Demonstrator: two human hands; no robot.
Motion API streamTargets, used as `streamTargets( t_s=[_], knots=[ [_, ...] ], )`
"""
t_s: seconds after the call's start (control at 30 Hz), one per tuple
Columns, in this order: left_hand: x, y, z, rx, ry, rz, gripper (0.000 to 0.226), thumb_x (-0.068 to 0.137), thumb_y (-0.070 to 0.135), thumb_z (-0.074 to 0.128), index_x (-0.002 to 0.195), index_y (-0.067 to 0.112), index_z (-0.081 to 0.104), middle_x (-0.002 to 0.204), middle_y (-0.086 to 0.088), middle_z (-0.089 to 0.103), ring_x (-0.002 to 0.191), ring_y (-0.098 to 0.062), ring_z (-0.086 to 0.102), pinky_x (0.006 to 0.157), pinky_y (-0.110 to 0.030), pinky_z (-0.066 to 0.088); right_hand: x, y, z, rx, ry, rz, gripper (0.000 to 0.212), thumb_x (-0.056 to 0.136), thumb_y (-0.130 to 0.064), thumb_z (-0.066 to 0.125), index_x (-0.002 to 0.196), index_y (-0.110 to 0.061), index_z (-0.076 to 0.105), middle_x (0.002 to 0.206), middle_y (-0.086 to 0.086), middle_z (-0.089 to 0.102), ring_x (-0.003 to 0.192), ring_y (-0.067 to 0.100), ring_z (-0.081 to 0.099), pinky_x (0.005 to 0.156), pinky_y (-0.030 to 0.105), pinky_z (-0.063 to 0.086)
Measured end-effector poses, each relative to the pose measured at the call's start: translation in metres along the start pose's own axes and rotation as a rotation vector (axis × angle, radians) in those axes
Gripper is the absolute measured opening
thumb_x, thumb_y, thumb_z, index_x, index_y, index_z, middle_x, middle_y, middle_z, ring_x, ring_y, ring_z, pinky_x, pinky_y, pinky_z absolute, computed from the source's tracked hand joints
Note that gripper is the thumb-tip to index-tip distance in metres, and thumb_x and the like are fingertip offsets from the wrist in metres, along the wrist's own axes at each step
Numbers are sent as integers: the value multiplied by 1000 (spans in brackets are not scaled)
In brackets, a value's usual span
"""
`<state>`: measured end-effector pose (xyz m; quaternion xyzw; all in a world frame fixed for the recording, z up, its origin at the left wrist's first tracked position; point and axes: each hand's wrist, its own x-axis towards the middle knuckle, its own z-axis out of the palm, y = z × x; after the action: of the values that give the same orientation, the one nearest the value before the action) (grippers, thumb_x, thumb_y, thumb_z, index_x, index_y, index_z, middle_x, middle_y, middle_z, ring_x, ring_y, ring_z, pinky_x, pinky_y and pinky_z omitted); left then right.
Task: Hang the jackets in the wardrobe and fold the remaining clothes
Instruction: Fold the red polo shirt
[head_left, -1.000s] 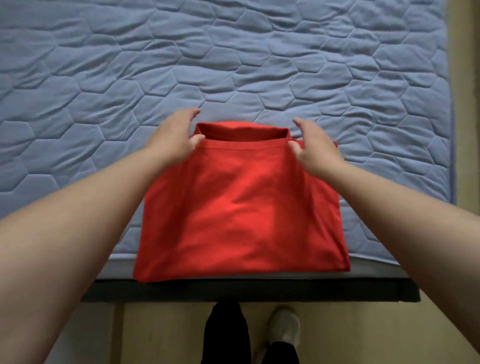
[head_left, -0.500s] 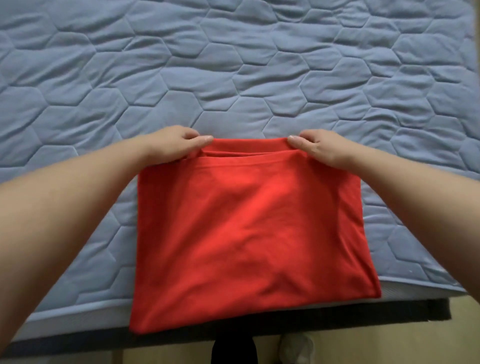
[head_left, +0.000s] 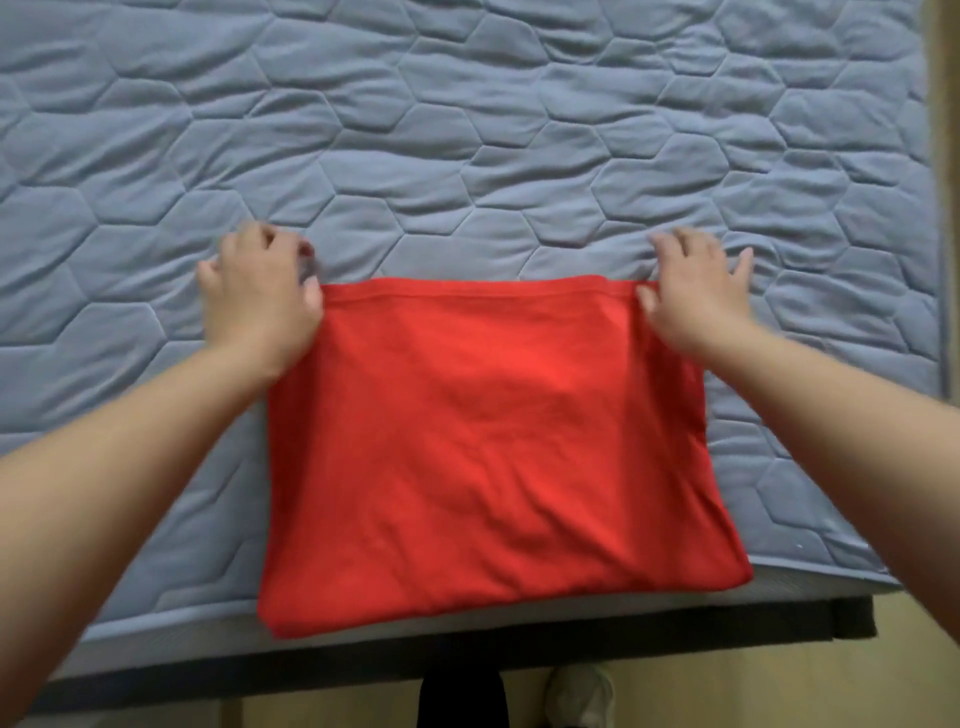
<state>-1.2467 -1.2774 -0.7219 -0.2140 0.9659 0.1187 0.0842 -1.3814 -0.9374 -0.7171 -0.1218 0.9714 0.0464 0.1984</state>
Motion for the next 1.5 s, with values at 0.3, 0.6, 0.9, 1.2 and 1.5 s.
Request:
streamTargets(
  t_s=[0.3,0.6,0.9,1.2,1.5],
  knots=[
    [-63,81,90,155,-44,267,68,87,51,27,151,28,19,160,-11,8,147,-31,5,112,-61,1,-49,-71,91,3,124,-325,67,90,-53,28,151,-27,21,161,4,11,148,26,10,111,64,8],
    [-121,79,70,-87,-7,140,56,83,29,45,138,16,44,150,-12,35,139,-27,31,111,-48,24,-36,-75,81,-194,-15,-359,65,96,-47,29,153,-25,8,161,12,3,148,30,1,110,65,-4],
    [-290,147,90,-1298,-233,-1430,22,82,28,73,87,15,56,89,-6,68,86,-24,68,80,-39,55,4,-107,15,41,-165,-439,68,83,-47,57,138,-13,36,136,16,44,127,34,42,105,52,31],
    [-271,184,82,-1995,149,-1559,7,89,9,62,92,14,59,103,-9,68,92,-22,64,79,-35,51,20,-111,-20,142,-414,-463,43,92,-38,58,120,-5,60,117,16,60,101,29,56,79,27,36],
    [-212,95,-50,-1859,370,-1005,24,81,-8,46,75,14,54,54,8,63,52,-4,58,52,-13,47,10,-68,-146,788,-808,-283,27,77,-35,71,99,-23,59,79,-7,54,72,6,50,73,26,41]
  ],
)
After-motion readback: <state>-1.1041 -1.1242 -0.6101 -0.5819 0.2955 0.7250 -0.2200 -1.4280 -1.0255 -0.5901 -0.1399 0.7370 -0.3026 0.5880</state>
